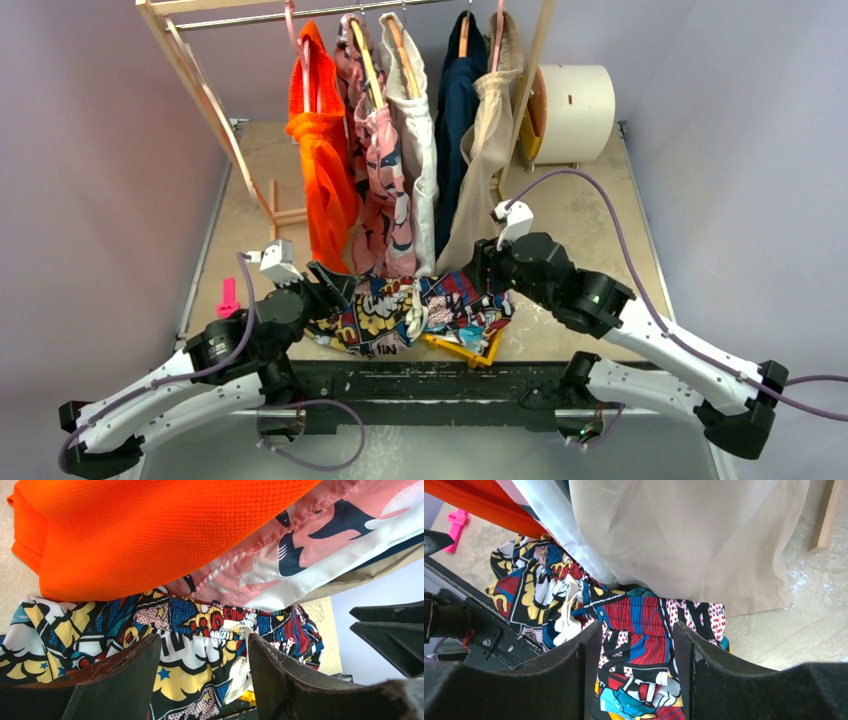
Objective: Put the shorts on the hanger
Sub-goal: Adjust the shorts at the center of the board.
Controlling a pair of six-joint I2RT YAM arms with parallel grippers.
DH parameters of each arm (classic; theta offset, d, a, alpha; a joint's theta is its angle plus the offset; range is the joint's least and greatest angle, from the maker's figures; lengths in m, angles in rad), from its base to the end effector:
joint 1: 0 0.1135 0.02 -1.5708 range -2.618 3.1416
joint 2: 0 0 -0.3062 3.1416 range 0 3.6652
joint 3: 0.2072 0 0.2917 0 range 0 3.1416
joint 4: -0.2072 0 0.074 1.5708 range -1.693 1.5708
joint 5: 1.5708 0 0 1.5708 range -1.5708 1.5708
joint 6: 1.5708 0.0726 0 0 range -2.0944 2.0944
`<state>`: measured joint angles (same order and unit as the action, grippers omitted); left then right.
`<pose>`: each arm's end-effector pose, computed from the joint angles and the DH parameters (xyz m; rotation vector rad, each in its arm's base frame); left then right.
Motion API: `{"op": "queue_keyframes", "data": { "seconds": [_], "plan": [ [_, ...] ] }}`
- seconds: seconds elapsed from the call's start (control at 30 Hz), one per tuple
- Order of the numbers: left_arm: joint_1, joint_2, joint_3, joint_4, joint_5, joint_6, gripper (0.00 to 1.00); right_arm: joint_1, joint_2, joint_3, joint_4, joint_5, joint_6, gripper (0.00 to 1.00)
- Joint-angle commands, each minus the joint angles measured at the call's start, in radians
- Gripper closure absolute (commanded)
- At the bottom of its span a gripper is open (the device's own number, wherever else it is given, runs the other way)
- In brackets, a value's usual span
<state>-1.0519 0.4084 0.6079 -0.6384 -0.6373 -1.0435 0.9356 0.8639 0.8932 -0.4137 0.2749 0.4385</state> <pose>0.1003 -0.0886 0.2943 -0.4010 1.9544 -0.7528 0.1571 0.1800 0.3607 -0.3090 1.9707 0.6369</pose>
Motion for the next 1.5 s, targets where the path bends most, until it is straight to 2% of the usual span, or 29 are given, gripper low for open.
{"op": "queue_keyframes", "data": {
  "seconds": [0.0, 0.33, 0.4, 0.67, 1.13, 1.27, 1.47],
  "plan": [
    [0.003, -0.038, -0.018, -0.006, -0.038, -0.053, 0.37, -0.002, 0.032, 0.003, 0.05, 0.021, -0.011, 0.43],
    [0.003, -0.007, 0.004, -0.113, -0.078, -0.14, 0.38, -0.001, 0.087, -0.108, 0.243, -0.053, 0.026, 0.43],
    [0.003, 0.02, 0.005, -0.112, -0.073, -0.149, 0.39, -0.002, 0.111, -0.109, 0.281, -0.03, 0.007, 0.43],
    [0.003, 0.067, -0.021, -0.08, -0.043, -0.163, 0.4, -0.001, 0.181, -0.096, 0.341, -0.035, 0.006, 0.39],
    [0.004, 0.056, -0.075, -0.046, -0.02, -0.182, 0.41, 0.05, 0.307, -0.082, 0.324, -0.007, 0.012, 0.39],
    [0.003, 0.06, -0.083, -0.039, -0.015, -0.182, 0.41, 0.064, 0.317, -0.083, 0.319, -0.007, 0.012, 0.47],
    [0.004, 0.064, -0.094, -0.041, -0.012, -0.184, 0.41, 0.068, 0.26, -0.108, 0.322, -0.049, 0.0, 0.77]
  ]
}}
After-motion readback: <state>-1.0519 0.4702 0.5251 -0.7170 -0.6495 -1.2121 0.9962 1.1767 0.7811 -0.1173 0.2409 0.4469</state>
